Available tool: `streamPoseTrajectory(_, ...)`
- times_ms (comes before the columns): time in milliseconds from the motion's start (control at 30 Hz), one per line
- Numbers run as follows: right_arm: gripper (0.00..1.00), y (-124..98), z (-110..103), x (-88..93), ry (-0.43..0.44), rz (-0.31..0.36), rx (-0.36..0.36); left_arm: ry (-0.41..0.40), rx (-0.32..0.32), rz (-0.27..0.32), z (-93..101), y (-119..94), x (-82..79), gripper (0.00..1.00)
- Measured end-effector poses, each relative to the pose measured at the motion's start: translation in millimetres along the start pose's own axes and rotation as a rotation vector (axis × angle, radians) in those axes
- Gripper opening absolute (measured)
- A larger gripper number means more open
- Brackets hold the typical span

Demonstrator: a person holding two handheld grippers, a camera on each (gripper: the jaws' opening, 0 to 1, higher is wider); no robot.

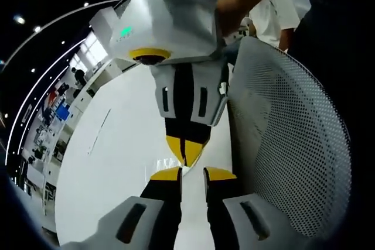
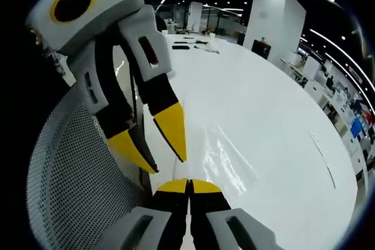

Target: Open the resealable bag by pulling the two sides of the seal apart until the entire bag opening is separated and visibly accessible.

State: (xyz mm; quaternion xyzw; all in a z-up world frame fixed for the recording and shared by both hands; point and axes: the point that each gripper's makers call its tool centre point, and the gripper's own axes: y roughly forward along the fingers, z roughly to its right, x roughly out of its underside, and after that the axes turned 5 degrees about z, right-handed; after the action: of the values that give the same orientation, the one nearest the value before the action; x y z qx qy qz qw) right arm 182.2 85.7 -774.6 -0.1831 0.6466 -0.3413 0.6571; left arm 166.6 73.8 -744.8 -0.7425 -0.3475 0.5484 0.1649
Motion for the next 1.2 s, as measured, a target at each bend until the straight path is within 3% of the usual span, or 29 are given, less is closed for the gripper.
streamPoseTrajectory(233,0.00,1.7,-3.1,-8.0,-0.036,0.012,-0.011,0.026,-0.006,-0.031,-2.1,1.3,5.3,0.08)
streamPoseTrajectory(400,0.00,-0.6,3.7,-19.2,0.047,0.066,0.007,0.047,-0.011,-0.052,-1.5,0.7,10.4,0.08)
streamPoseTrajectory(467,0.00,-2.9,5.8,-20.9,0.036,0.069,0.009,0.054,-0.020,-0.056,-3.0,0.1,11.5,0.10)
streamPoseTrajectory(733,0.00,-1.8,4.8,-27.1,0.017,0.080,0.003,0.020,-0.074,-0.086,-13.1,0.2,20.9,0.03)
streamPoseTrajectory(1200,0.00,-5.9,32.1,-42.6,0.104,0.141,0.086,-0.030,-0.100,-0.080,-13.5,-2.6,24.8,0.00)
